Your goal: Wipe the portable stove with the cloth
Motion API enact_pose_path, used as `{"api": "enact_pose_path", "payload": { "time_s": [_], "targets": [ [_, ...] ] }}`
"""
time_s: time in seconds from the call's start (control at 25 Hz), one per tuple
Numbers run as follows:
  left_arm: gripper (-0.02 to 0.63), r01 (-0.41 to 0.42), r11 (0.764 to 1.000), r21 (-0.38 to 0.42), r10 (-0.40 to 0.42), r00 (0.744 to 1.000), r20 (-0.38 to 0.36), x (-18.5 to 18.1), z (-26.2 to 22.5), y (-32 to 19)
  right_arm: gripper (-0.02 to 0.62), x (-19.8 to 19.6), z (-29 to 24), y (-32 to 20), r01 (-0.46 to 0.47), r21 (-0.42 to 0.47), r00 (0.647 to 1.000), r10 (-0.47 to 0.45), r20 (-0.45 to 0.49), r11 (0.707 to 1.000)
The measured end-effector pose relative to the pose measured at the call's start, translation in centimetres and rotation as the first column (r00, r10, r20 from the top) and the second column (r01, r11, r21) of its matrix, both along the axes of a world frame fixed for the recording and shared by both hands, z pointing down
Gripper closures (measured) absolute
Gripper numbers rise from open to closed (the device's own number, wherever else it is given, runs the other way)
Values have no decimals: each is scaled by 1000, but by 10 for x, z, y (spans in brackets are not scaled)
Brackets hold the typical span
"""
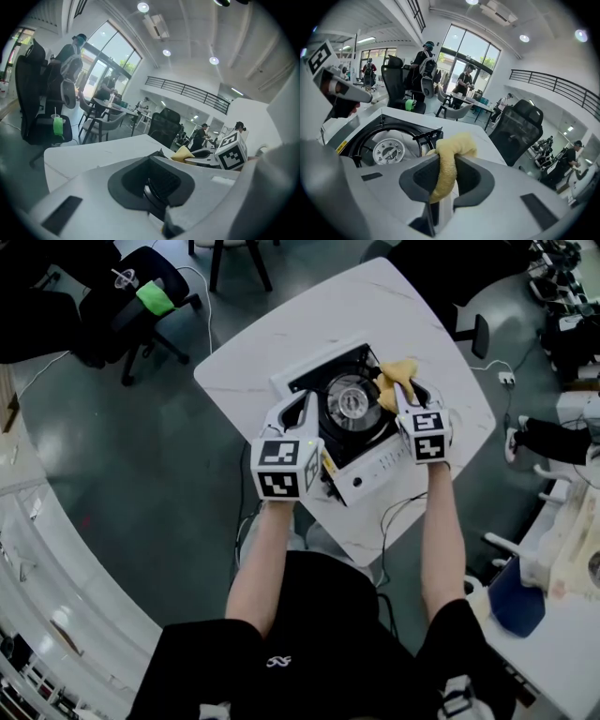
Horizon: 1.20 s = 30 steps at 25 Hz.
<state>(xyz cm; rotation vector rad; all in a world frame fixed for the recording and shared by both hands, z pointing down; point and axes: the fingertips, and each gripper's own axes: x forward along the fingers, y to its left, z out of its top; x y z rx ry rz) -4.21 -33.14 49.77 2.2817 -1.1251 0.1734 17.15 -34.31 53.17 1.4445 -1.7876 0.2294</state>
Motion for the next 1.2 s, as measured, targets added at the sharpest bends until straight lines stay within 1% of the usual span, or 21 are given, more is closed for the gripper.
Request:
{"api": "enact_pose_path", "payload": {
  "time_s": [0.32,0.48,0.6,0.68,0.8,0.88,1.2],
  "targets": [
    [612,-14,1000,11,14,1000,-2,2,-6,12,535,13,-17,38,2,42,996,1,-84,999],
    [612,-23,1000,14,23,1000,-3,4,-7,15,535,13,-24,57,14,59,992,-7,-127,998],
    [612,-30,999,16,30,1000,-7,6,-9,17,535,5,-25,71,30,66,987,-20,-159,997],
    [612,-33,999,16,33,999,-10,6,-9,19,535,-5,-24,81,49,60,979,-36,-201,997],
    [612,-29,1000,10,29,1000,-11,3,-7,21,535,-27,-14,95,112,24,957,-101,-272,993],
    [612,-23,1000,3,23,1000,-12,1,-3,22,535,-42,-5,101,136,9,954,-128,-272,991],
    [612,2,1000,-18,-2,1000,-24,-4,4,31,535,-90,3,114,182,-2,966,-179,-184,983]
  ]
}}
